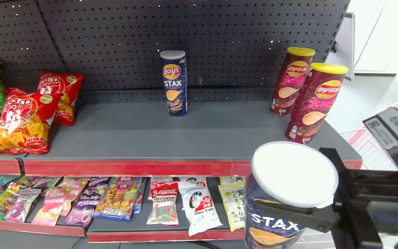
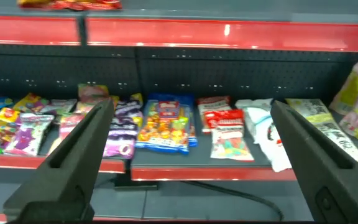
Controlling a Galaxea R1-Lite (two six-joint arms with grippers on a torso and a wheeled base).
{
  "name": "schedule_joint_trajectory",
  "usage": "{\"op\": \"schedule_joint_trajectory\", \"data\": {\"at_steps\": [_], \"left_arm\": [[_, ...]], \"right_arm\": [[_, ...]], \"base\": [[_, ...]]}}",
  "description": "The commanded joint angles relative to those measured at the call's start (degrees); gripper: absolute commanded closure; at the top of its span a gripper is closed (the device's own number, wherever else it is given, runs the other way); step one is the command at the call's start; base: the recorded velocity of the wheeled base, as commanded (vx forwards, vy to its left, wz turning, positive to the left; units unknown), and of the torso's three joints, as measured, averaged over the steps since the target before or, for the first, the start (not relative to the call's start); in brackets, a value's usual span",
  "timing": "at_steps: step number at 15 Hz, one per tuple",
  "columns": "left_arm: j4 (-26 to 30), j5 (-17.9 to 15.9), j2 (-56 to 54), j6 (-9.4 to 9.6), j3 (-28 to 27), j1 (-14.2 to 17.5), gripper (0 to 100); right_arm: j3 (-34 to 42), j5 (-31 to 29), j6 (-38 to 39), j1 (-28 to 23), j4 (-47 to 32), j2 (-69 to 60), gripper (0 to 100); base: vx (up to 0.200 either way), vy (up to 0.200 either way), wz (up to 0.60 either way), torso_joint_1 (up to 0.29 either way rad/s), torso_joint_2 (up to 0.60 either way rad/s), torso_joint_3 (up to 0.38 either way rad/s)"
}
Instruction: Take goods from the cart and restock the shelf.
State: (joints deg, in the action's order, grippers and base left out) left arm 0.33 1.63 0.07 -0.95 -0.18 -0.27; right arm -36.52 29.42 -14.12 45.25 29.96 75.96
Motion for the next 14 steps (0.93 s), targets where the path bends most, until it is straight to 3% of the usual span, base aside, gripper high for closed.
{"op": "schedule_joint_trajectory", "data": {"at_steps": [1,6,14], "left_arm": [[0.02,0.04,0.01,-0.02,0.01,0.00,0],[0.02,0.04,0.01,-0.02,0.01,0.00,0],[0.02,0.04,0.01,-0.02,0.01,0.00,0]], "right_arm": [[0.05,0.03,-0.03,0.01,0.01,0.07,100],[0.22,0.03,-0.03,0.01,0.01,-0.20,100],[1.45,0.03,-0.12,0.01,0.09,-0.55,100]], "base": [[0.000,0.200,0.00,-0.002,0.00,-0.002],[0.000,0.200,0.00,0.001,0.00,0.001],[0.000,0.000,0.00,0.000,0.00,0.000]]}}
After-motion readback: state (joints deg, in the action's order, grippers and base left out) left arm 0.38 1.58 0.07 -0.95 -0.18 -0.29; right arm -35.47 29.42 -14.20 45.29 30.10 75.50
